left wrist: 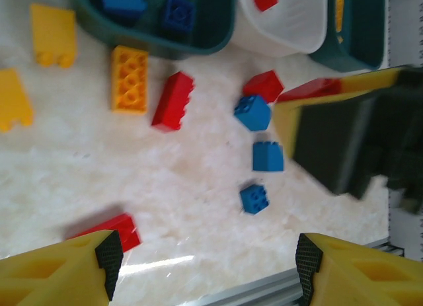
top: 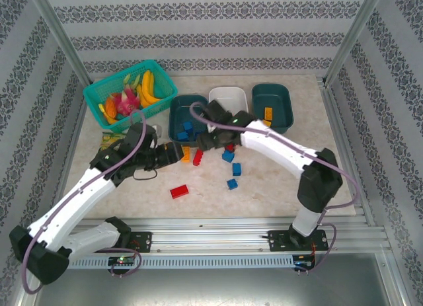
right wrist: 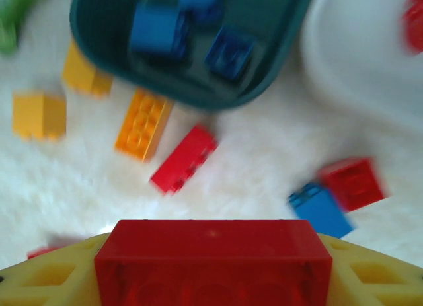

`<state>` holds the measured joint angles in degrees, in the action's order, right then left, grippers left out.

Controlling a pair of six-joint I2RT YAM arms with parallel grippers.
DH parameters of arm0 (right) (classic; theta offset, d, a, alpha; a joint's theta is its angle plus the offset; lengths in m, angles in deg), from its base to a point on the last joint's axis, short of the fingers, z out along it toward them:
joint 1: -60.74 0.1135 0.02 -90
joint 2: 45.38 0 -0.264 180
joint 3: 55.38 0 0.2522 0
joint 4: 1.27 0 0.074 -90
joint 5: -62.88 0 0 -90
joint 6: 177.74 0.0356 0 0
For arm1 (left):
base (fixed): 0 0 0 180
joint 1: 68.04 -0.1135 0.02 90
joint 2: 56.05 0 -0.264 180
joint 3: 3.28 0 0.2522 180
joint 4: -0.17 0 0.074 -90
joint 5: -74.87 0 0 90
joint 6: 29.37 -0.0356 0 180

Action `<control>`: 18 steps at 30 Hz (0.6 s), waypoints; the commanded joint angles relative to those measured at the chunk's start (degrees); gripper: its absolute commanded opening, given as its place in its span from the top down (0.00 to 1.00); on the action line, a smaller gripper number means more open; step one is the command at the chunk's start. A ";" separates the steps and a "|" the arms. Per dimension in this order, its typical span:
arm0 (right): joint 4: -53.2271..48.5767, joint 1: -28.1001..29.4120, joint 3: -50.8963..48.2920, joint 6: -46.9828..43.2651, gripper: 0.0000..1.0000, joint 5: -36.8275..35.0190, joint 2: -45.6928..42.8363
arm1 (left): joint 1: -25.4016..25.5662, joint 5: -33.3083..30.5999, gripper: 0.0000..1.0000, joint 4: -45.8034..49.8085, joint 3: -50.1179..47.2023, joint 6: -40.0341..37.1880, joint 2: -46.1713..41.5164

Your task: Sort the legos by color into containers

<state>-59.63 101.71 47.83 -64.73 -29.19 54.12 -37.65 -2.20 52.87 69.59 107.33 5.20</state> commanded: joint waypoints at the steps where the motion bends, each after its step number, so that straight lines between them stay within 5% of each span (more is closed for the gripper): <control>1: -1.32 -5.98 4.62 2.01 0.41 0.66 5.10 | 0.63 2.28 0.27 -6.78 5.51 -2.11 6.18; 9: -5.71 -13.77 22.76 5.87 0.43 6.19 24.88 | -0.73 3.98 0.26 -8.27 19.47 -5.04 21.70; 18: -9.31 -16.32 29.44 10.53 0.38 8.37 34.32 | -1.65 2.56 0.27 -6.41 21.87 -5.80 26.86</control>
<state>-65.97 85.97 74.94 -57.17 -22.68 87.83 -38.54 0.92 45.88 90.33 102.87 31.80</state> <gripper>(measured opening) 0.632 0.735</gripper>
